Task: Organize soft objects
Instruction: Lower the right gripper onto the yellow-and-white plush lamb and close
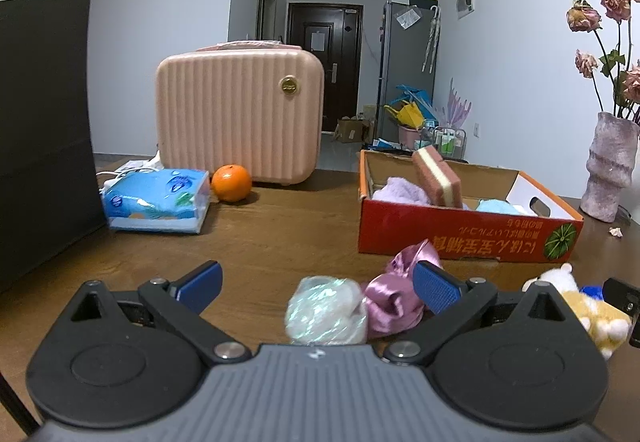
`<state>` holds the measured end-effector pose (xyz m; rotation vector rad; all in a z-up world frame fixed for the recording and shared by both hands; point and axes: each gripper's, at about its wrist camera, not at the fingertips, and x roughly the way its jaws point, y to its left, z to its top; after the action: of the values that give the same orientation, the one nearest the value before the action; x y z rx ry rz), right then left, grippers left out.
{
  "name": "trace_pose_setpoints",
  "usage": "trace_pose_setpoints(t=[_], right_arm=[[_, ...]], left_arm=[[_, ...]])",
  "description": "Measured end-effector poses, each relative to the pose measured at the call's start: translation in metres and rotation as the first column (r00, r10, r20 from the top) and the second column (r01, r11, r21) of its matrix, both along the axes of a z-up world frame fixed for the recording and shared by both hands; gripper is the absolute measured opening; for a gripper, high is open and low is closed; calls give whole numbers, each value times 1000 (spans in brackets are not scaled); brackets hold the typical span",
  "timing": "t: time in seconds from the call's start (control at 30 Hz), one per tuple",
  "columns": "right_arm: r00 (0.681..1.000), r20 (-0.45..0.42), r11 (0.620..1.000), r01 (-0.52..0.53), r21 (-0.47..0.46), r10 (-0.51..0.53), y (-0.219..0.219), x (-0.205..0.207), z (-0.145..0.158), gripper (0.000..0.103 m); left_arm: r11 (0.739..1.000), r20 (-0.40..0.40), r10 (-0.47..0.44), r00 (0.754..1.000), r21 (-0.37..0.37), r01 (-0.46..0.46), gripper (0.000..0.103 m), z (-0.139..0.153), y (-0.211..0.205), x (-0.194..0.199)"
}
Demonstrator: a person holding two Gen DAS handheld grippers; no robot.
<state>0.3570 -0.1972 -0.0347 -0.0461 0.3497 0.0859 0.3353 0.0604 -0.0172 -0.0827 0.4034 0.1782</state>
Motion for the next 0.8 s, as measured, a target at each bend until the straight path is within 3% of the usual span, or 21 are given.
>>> trace_pose_setpoints(t=[0.33, 0.8], right_arm=[[999, -45, 1000, 16, 2, -16, 16, -18, -11, 103], [994, -93, 998, 53, 19, -51, 16, -18, -19, 103]], left_arm=[[1000, -21, -19, 1000, 15, 19, 103, -6, 14, -22], [999, -24, -47, 999, -19, 46, 103, -6, 21, -27]])
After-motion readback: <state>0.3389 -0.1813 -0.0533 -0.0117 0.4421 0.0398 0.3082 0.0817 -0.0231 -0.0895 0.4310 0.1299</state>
